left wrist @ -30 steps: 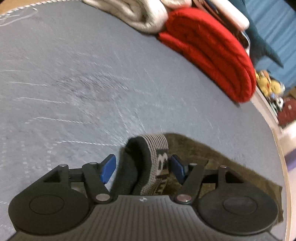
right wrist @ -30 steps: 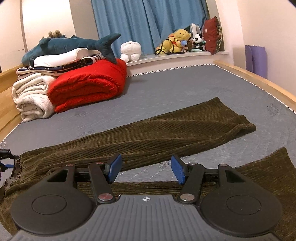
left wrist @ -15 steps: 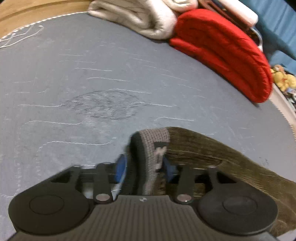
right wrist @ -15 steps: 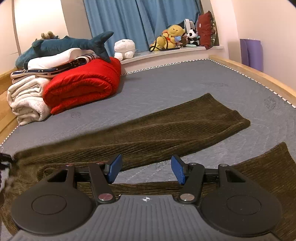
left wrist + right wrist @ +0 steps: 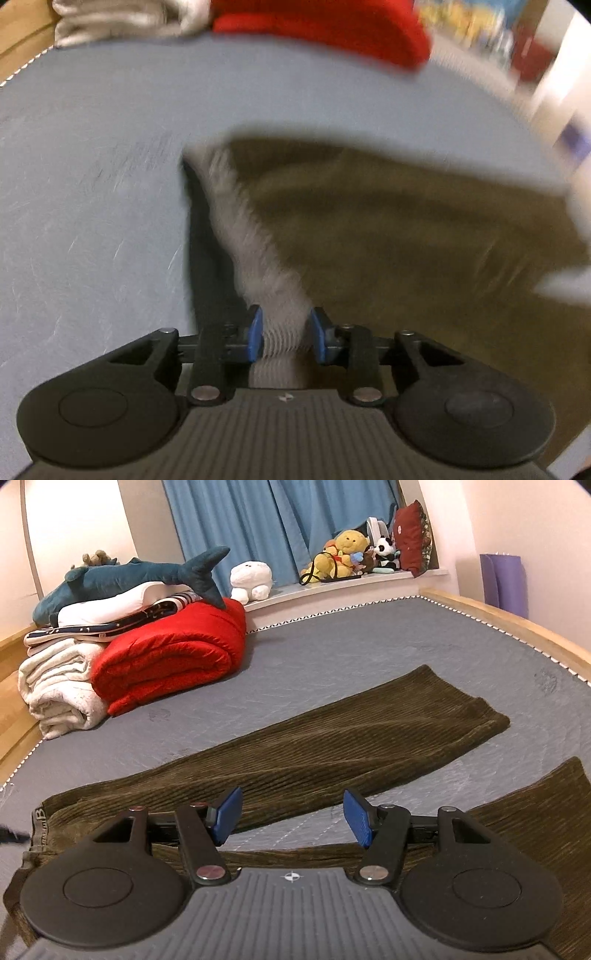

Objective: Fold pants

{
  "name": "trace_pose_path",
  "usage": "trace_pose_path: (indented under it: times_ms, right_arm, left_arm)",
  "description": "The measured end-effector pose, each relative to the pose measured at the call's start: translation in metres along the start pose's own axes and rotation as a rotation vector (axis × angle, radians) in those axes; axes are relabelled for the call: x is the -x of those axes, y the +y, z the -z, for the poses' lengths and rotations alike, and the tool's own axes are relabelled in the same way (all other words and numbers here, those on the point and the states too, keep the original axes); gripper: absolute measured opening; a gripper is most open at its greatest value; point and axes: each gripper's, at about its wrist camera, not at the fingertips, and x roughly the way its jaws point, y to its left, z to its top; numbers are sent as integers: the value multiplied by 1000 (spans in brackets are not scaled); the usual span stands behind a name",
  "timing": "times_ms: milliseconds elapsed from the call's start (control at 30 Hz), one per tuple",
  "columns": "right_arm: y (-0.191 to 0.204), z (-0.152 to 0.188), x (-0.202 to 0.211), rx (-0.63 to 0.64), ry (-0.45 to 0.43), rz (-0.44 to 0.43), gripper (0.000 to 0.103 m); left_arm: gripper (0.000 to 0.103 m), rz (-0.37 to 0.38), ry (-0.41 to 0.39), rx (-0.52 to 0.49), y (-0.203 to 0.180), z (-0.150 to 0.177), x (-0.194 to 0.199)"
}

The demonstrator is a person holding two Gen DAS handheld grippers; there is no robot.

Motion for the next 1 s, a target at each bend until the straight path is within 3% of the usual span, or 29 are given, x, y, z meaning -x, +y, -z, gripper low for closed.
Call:
trace_pose_path:
  times_ms: [33, 100, 200, 267, 400, 567, 633, 733, 767, 800, 900, 967, 1000]
  right_arm:
    - [1, 0, 0, -3, 3, -5, 63]
    - [6, 0, 0, -8, 6, -19, 63]
    - [11, -1, 2, 6, 1, -35, 64]
    - [12, -2, 3, 14, -3, -39, 64]
    - [8, -3, 2, 14, -4, -39, 64]
    - [-1, -6, -2, -28, 5, -38, 64]
    - [-2, -8, -4, -59, 10, -46, 64]
    - [0, -9, -8, -99, 20, -62, 64]
    - [2, -10, -9, -106, 23, -66, 64]
    - [4, -10, -9, -112, 25, -70, 64]
    - [10, -9, -9, -121, 27, -80, 64]
    - [13, -10, -8, -116, 24, -85, 64]
    - [14, -9, -7, -111, 23, -87, 64]
  left_arm:
    - [34, -24, 26, -20, -1, 6, -5]
    - [33, -10, 32, 32, 4, 7, 2]
    - [36, -16, -74, 96, 11, 3, 24]
    - [37, -7, -94, 176, 24, -1, 29]
    - [67, -7, -25, 288, 43, 6, 16]
    - [70, 57, 48, 259, 32, 28, 5]
    - [64, 38, 53, 205, 24, 32, 7]
    - [38, -4, 53, 106, 11, 37, 9]
    - [22, -17, 42, 93, 9, 37, 15]
    - [15, -38, 19, 89, 10, 36, 24]
    - [14, -48, -53, 149, 13, 42, 50]
    - [17, -70, 1, 155, 14, 45, 36]
    - [30, -96, 42, 141, 12, 46, 25]
